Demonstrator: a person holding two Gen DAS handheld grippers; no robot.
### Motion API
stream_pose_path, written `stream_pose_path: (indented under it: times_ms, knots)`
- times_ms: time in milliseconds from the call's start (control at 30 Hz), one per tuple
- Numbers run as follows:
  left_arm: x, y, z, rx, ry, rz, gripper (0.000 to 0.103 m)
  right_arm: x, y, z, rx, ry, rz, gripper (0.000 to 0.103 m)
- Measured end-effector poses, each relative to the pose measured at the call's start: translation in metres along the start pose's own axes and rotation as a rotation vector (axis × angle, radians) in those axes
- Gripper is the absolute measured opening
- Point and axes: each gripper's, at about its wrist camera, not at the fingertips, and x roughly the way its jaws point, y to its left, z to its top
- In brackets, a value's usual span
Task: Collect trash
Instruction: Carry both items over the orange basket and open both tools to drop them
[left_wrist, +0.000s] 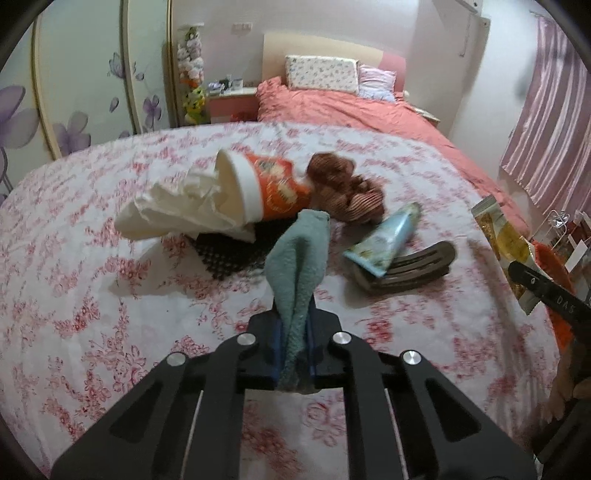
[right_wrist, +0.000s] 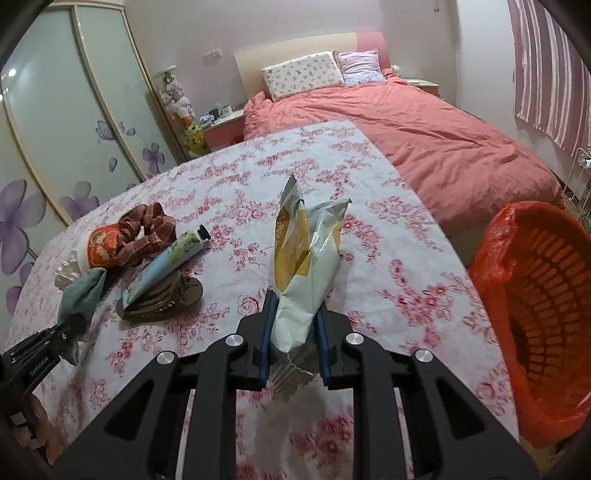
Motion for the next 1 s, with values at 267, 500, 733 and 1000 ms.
stream_pose_path:
  times_ms: [267, 500, 733, 1000]
  knots:
    - [-0.04, -0.045, 0.012, 0.042, -0.073, -0.052, 0.011, -0.043, -0.02, 0.003, 0.032, -0.082, 0.009, 0.02]
    - [-0.063, -0.106, 0.017, 0.092, -0.11, -0.165, 0.011, -0.083, -0.049, -0.001, 0.07, -0.171, -0.019, 0.02]
    - [-0.07, -0.183, 0.013, 0.158, -0.102, -0.293, 0.011, -0.116, -0.09, -0.01, 0.121, -0.257, -0.108, 0.02]
    - [-0.056, -0.276, 0.003, 0.253, -0.052, -0.423, 0.011, -0.118, -0.151, -0.017, 0.222, -0.268, -0.182, 0.02]
